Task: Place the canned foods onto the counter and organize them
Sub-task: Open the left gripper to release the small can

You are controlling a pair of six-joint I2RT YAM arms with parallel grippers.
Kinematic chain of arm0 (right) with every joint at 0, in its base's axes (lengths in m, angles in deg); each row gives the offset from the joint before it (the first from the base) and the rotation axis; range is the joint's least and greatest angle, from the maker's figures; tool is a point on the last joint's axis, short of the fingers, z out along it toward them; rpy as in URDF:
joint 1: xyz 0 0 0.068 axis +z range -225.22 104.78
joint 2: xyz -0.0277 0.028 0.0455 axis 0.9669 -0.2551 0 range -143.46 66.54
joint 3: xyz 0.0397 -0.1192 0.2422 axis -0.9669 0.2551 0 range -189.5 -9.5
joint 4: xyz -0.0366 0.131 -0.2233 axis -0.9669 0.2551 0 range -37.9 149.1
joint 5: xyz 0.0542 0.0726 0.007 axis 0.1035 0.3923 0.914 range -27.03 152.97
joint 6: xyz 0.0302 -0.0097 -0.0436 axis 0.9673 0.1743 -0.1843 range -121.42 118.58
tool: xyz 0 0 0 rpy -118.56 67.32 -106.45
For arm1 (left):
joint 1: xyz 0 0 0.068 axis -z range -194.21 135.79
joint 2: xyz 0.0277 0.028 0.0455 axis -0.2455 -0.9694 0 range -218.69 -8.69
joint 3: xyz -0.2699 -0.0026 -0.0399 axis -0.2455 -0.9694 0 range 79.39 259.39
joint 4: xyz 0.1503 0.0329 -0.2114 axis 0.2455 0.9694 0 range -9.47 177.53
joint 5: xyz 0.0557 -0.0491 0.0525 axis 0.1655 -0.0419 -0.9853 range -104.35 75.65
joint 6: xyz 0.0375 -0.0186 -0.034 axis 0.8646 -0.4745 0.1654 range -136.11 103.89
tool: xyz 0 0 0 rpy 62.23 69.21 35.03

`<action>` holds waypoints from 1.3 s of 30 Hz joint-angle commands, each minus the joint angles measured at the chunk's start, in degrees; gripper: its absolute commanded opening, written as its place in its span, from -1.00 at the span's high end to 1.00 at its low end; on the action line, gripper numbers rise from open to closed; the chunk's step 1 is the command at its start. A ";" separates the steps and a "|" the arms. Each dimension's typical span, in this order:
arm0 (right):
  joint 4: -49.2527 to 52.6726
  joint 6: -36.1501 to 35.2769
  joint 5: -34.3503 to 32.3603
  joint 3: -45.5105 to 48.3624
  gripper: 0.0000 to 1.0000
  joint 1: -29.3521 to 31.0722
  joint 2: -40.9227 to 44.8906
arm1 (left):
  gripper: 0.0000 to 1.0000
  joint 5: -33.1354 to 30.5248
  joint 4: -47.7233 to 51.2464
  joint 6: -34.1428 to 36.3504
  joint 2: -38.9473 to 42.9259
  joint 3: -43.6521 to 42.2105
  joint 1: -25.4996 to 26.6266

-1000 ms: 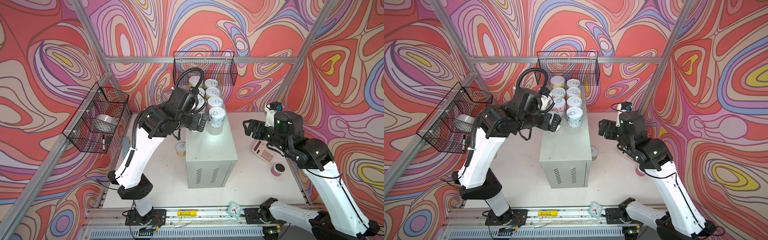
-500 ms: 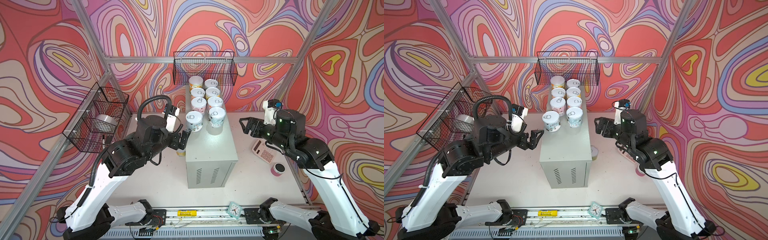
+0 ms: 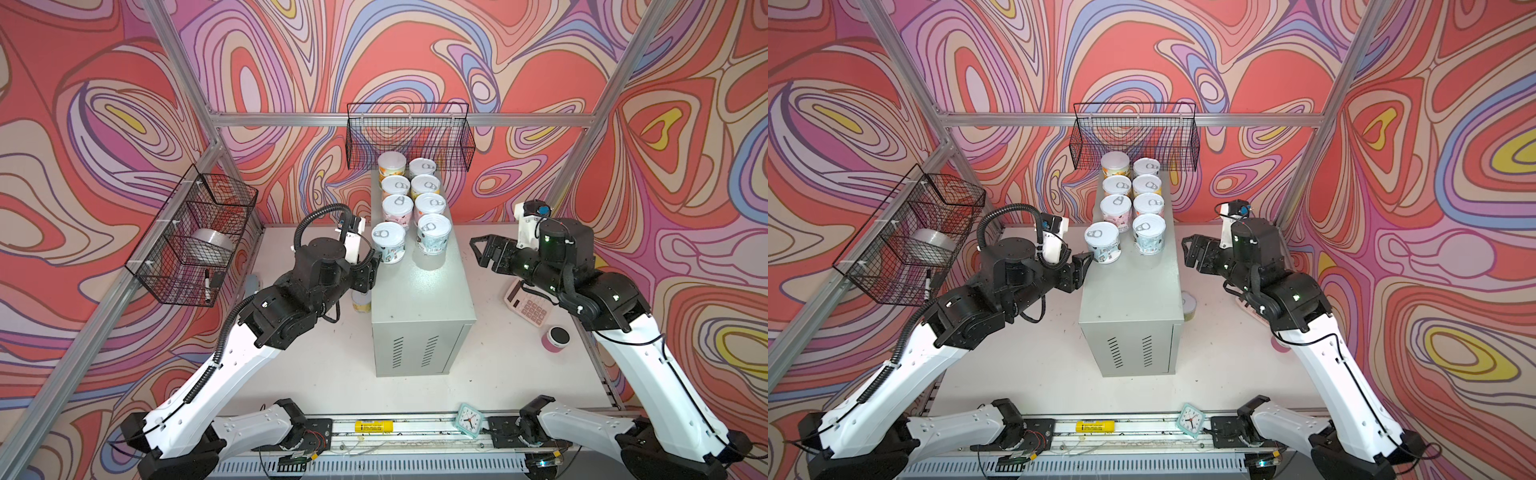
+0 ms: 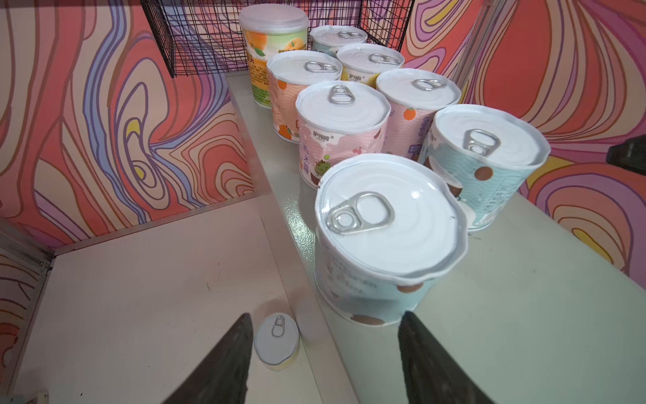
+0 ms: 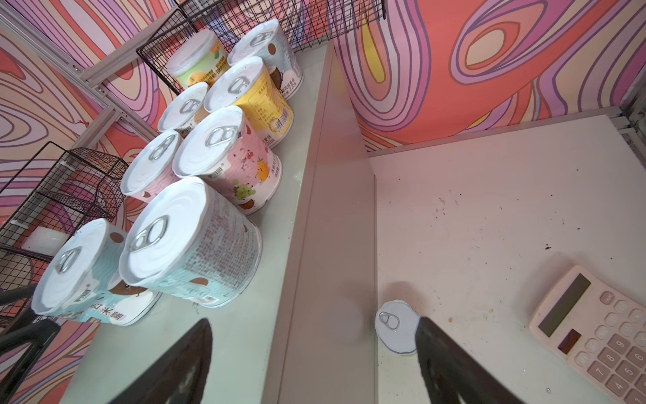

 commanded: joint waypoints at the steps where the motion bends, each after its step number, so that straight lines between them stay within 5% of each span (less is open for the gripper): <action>1: -1.57 0.60 -1.38 1.13 -0.87 0.20 0.89 | -0.22 3.18 -5.52 0.29 -1.23 -0.79 -1.11; 39: -4.34 0.20 -3.23 7.07 -0.88 0.26 2.65 | -0.02 11.96 -9.94 -3.82 -7.87 0.67 -1.09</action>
